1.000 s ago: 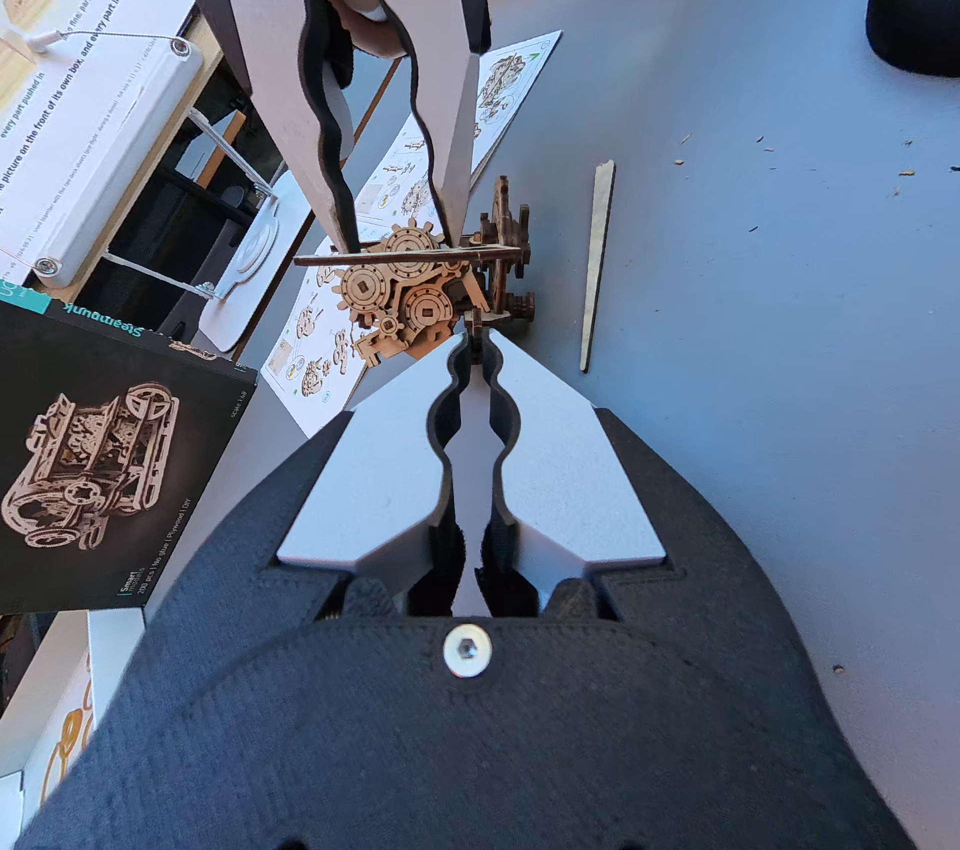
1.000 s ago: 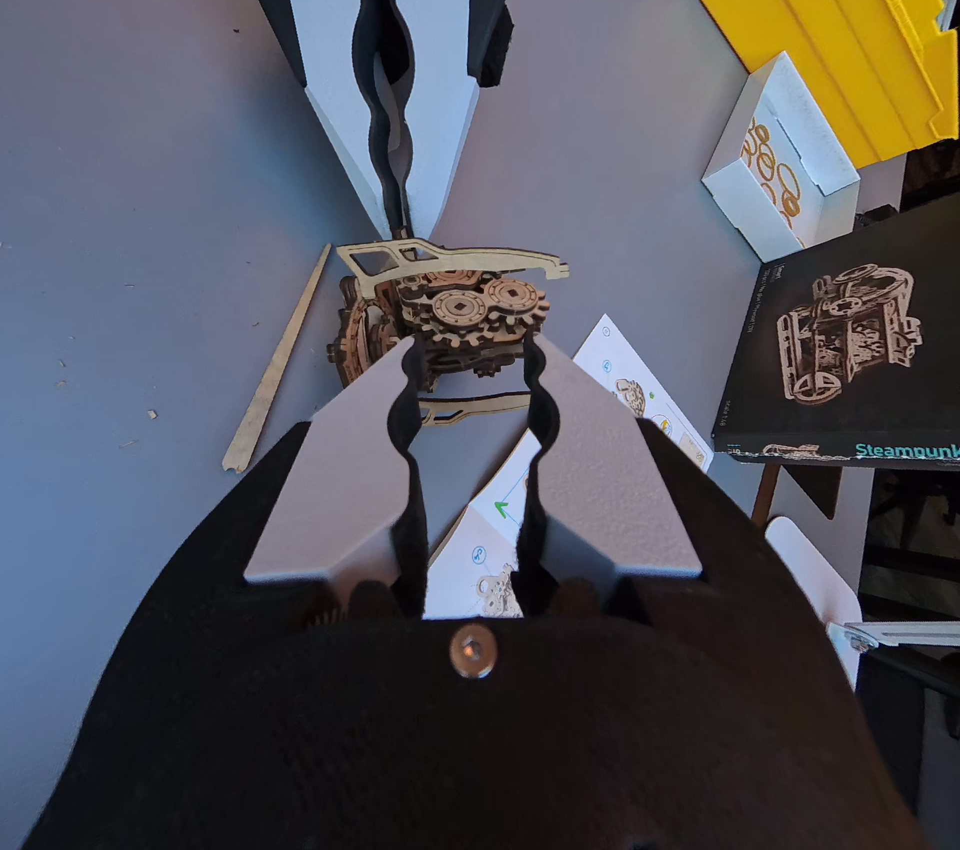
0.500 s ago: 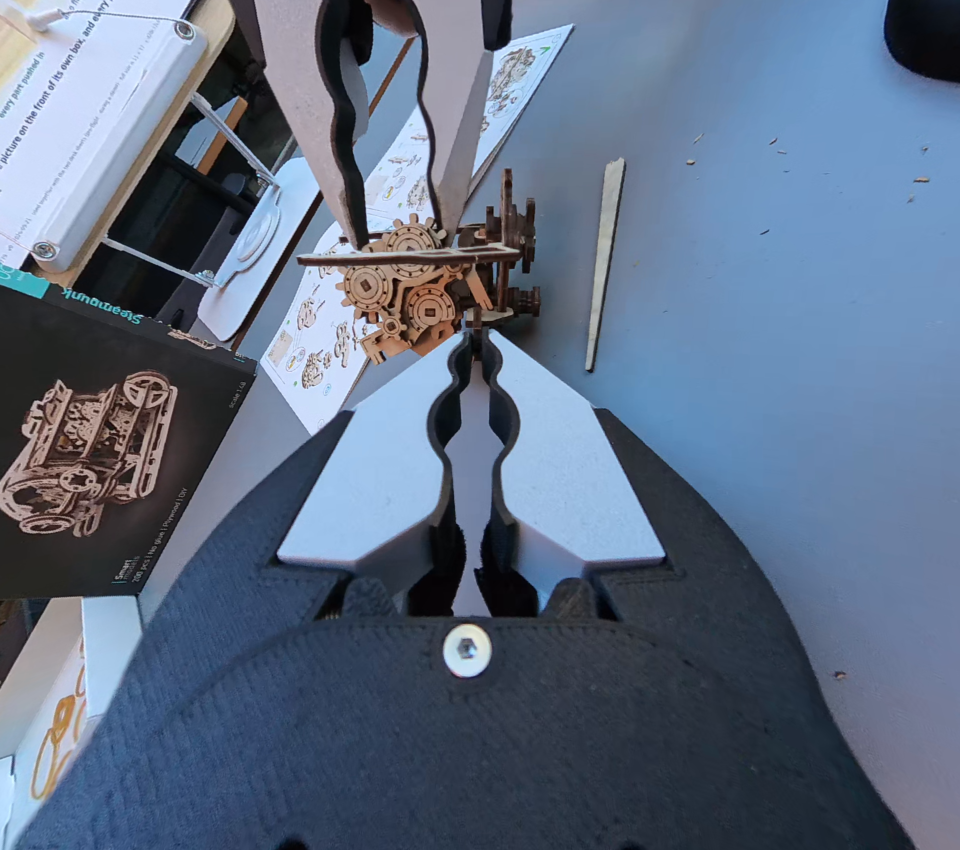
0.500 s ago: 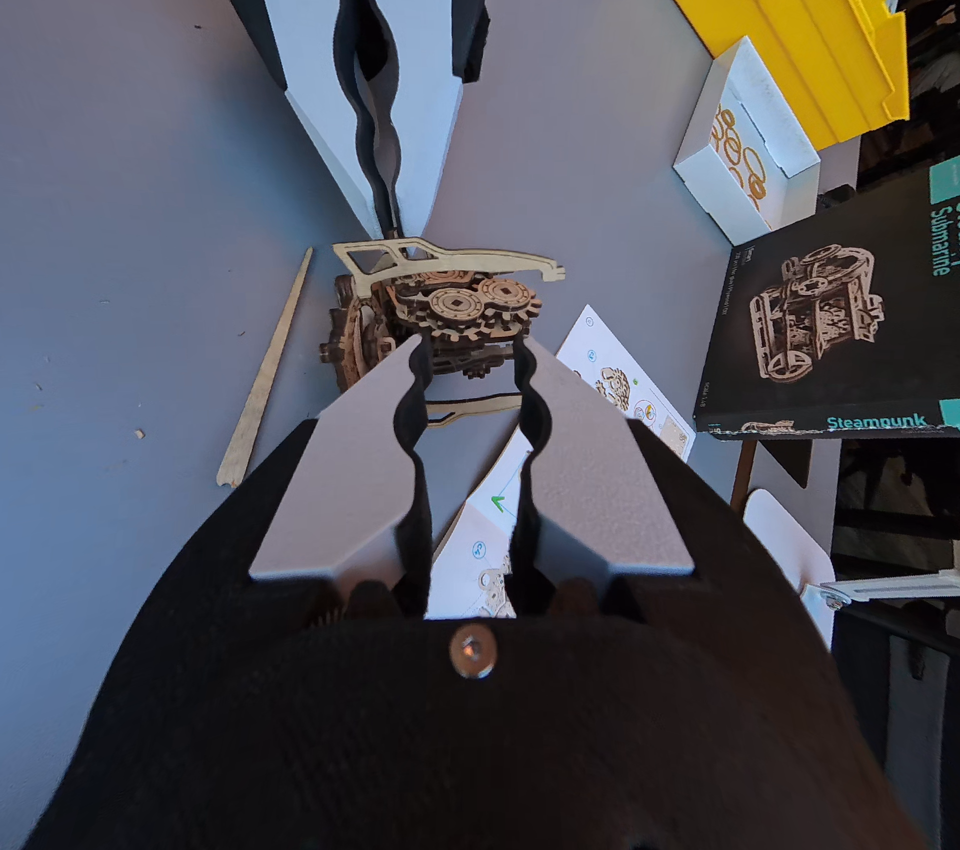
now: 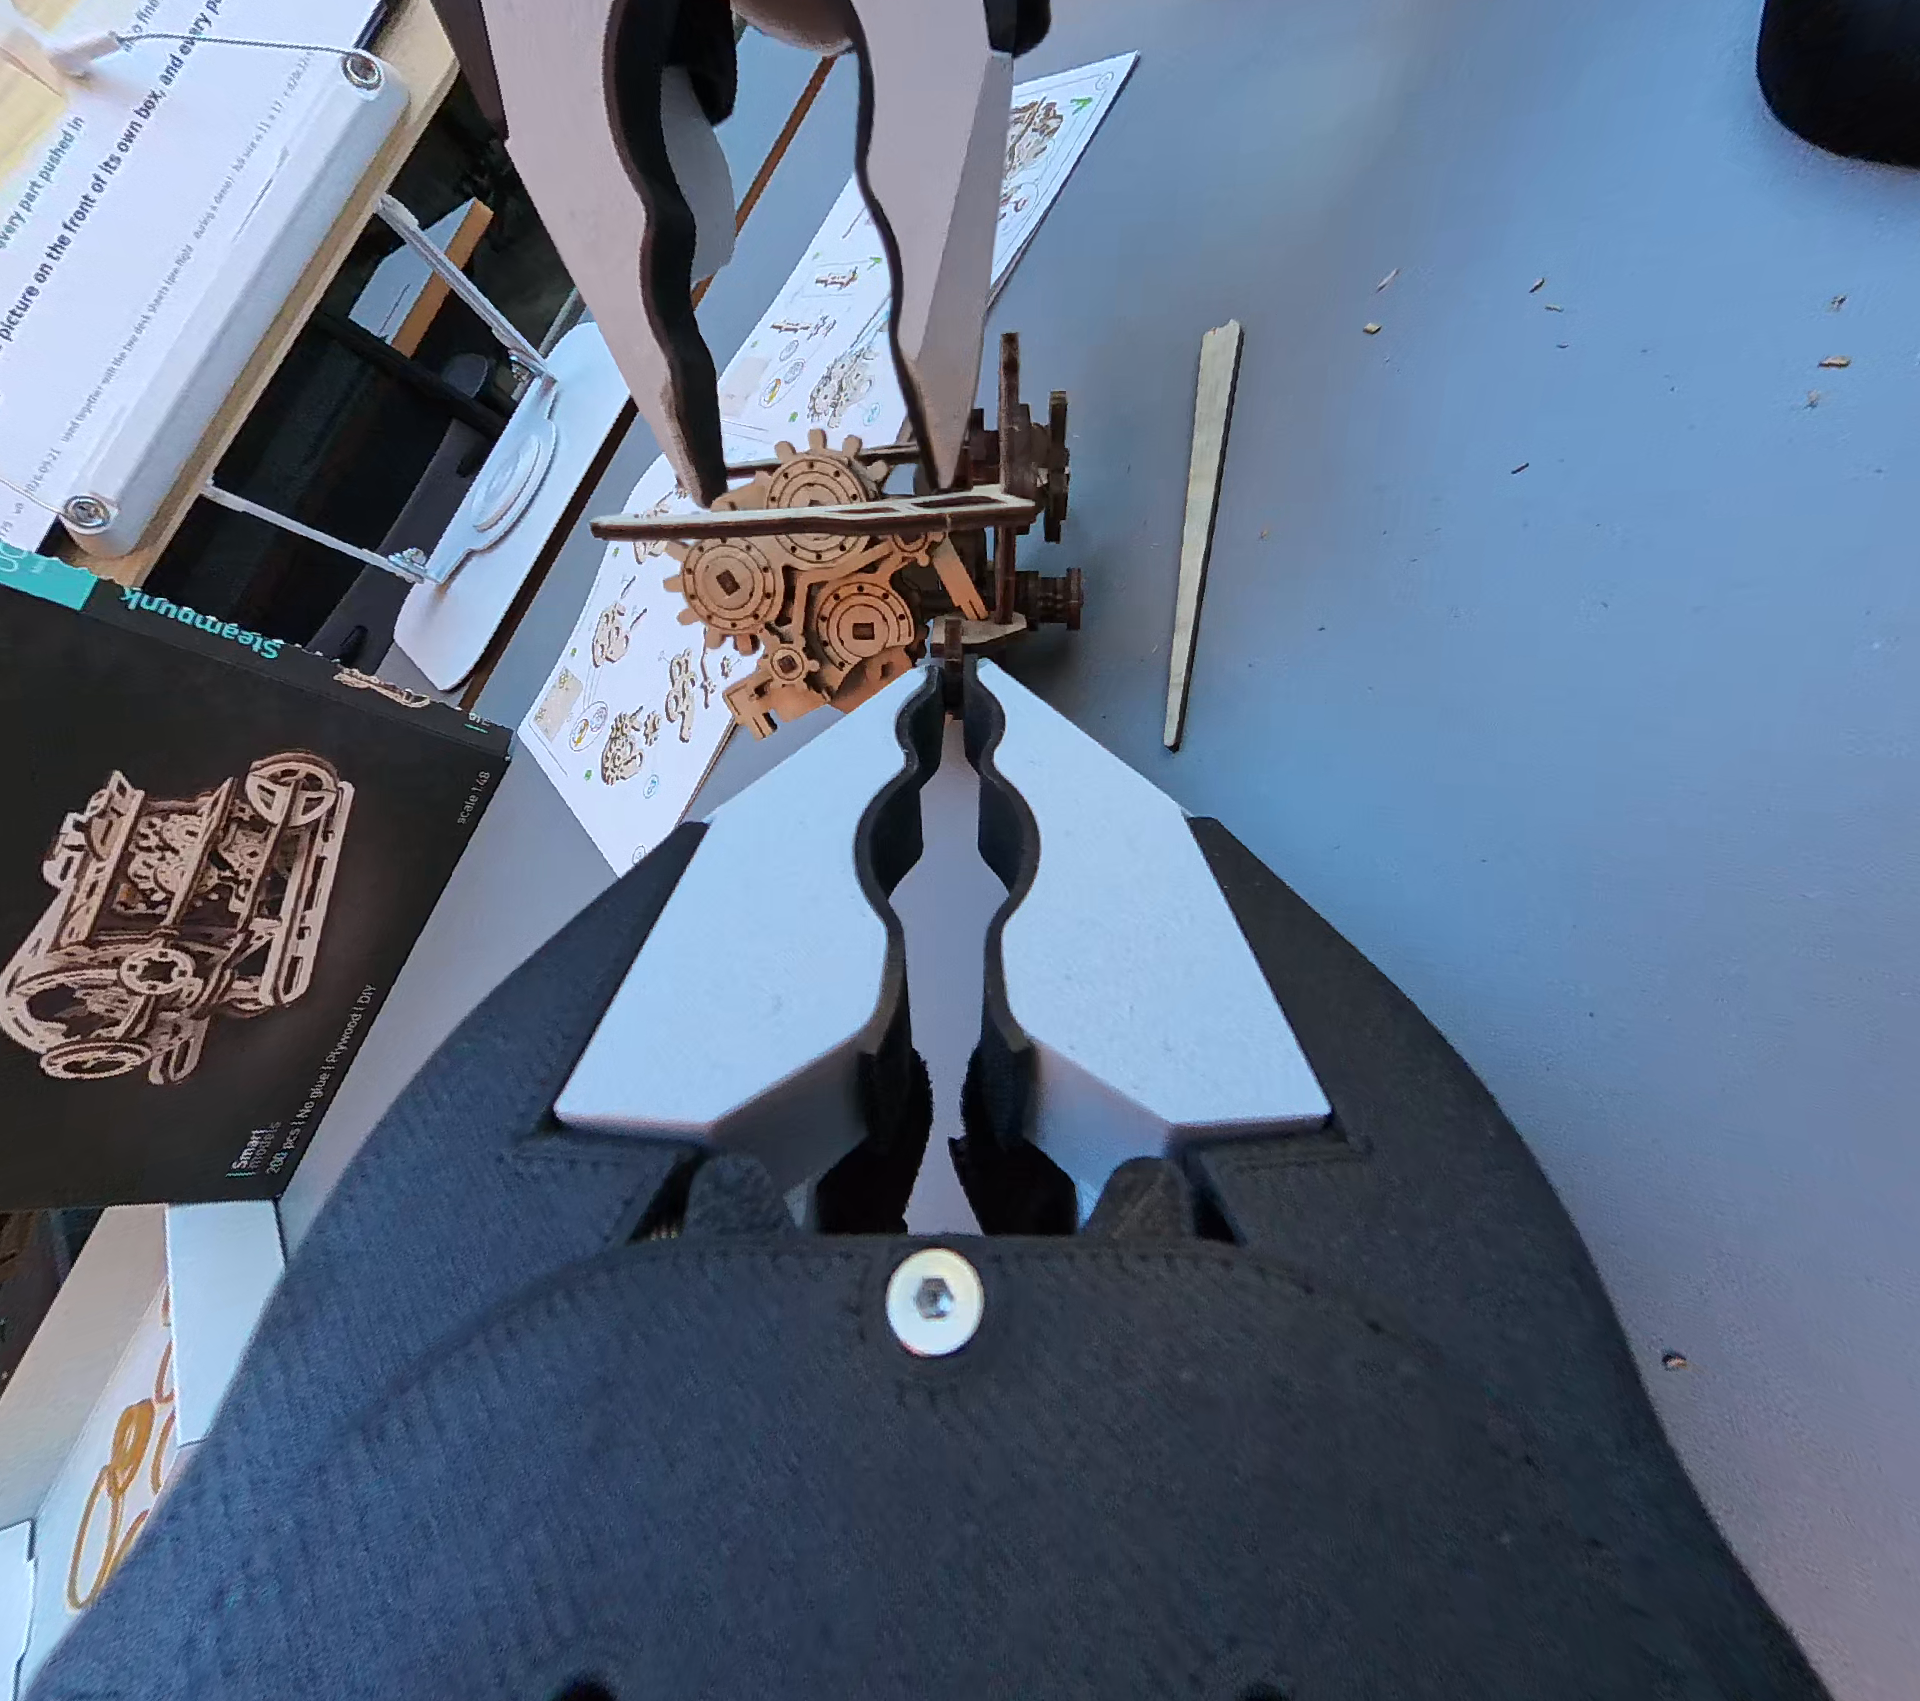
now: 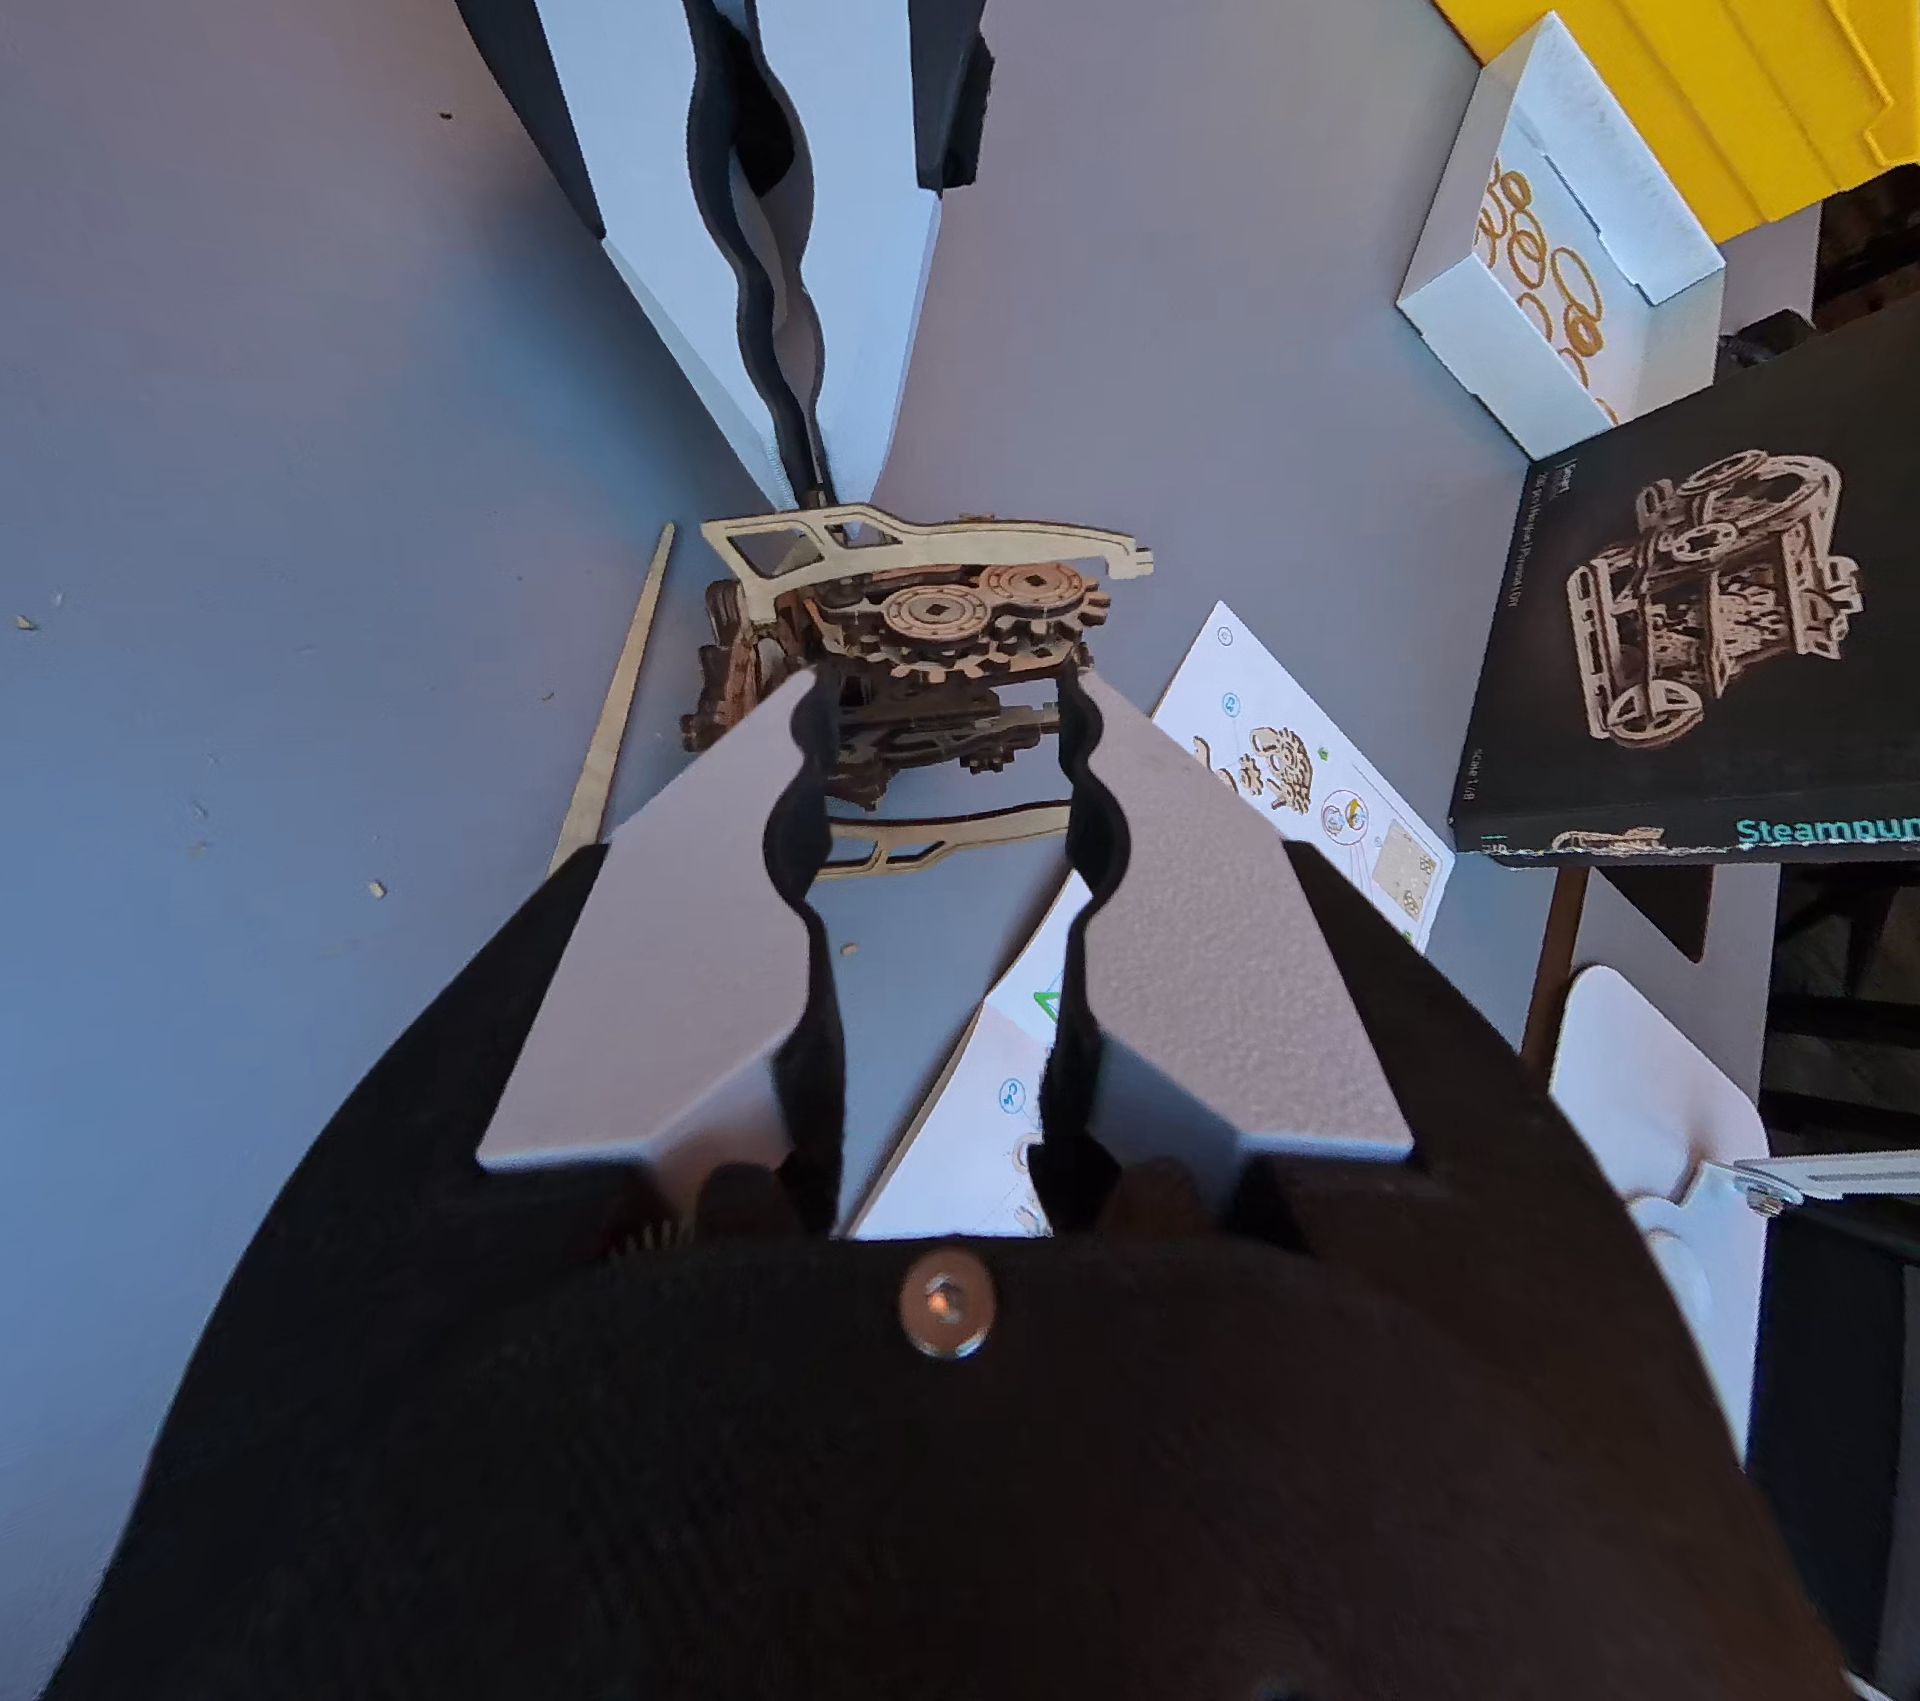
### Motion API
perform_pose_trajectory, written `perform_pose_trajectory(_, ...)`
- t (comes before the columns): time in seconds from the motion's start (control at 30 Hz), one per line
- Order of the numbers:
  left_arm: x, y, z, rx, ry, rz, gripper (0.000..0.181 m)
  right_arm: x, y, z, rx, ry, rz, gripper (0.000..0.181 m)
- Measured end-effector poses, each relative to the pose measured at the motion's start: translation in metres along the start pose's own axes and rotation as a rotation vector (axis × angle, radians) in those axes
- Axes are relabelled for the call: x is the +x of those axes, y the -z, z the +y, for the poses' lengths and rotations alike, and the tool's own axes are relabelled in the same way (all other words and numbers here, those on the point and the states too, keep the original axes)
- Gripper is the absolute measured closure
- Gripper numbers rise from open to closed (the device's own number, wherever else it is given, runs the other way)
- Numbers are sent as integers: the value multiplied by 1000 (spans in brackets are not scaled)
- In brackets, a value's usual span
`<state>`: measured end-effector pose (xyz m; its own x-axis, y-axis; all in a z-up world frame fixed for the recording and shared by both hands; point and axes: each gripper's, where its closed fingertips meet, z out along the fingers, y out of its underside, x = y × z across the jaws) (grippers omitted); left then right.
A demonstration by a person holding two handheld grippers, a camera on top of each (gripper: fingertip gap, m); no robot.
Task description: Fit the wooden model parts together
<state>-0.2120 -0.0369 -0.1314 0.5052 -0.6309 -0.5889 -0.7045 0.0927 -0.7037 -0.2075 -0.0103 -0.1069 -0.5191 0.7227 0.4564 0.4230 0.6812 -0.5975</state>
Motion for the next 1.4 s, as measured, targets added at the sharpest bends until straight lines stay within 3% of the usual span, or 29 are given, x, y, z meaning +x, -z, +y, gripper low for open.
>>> perform_pose_trajectory(0.47,-5,0,4,-10,61,-9,180,7,-5,-2,-28,-61,98,140)
perform_pose_trajectory(0.53,-5,0,3,-7,65,-8,180,5,-4,-1,-44,-68,113,153)
perform_pose_trajectory(0.73,-3,2,2,-2,55,-4,180,1,-4,-5,-74,-98,113,150)
perform_pose_trajectory(0.97,1,10,2,1,22,-4,180,0,6,-11,9,-312,33,145)
perform_pose_trajectory(1.2,21,24,-6,17,-65,17,180,-9,11,-12,158,-825,-137,142)
perform_pose_trajectory(1.4,39,39,-10,8,-205,-24,180,-26,15,-34,230,-1098,-239,147)
